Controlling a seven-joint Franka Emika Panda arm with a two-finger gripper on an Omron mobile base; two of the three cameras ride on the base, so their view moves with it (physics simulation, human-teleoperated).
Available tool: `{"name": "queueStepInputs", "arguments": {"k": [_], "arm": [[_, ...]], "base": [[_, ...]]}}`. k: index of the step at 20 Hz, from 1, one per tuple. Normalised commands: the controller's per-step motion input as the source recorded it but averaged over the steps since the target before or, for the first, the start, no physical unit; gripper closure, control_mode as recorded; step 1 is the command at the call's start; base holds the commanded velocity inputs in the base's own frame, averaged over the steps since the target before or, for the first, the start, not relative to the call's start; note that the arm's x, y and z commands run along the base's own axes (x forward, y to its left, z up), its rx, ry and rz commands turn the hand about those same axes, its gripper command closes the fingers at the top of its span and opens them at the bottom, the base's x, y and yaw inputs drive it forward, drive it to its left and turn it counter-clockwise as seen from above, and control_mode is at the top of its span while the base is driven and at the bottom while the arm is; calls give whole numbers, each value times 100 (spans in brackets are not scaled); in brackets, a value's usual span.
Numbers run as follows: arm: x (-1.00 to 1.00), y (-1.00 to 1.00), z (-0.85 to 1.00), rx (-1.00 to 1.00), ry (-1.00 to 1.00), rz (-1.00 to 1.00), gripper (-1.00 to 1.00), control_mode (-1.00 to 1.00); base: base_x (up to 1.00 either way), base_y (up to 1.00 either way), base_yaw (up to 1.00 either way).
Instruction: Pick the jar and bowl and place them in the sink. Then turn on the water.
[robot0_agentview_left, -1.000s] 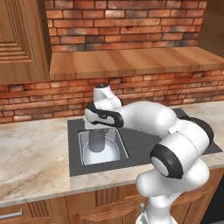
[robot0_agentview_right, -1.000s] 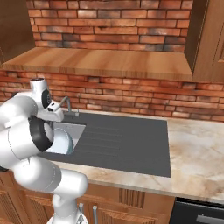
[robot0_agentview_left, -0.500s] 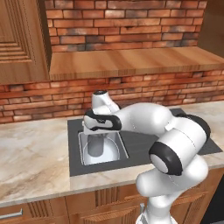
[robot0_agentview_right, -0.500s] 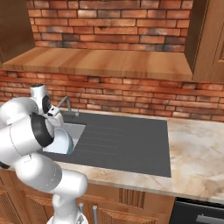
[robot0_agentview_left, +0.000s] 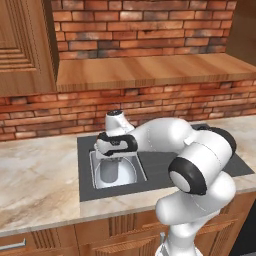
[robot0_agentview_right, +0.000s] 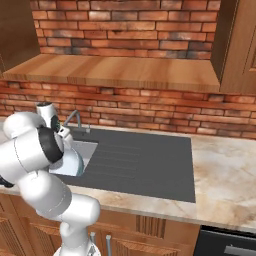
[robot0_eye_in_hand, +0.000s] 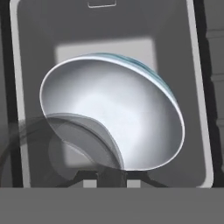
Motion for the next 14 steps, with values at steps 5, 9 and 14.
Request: {"name": "queueStepInputs", "arguments": {"k": [5,9,14], "arm": [[3,5,-30,0,-2,0,100,-100],[4,5,-30,0,-3,0,100,-100],[7,6,-28,0,-2,0,100,-100]], "base": [[0,0,0],[0,0,0],[0,0,0]]}}
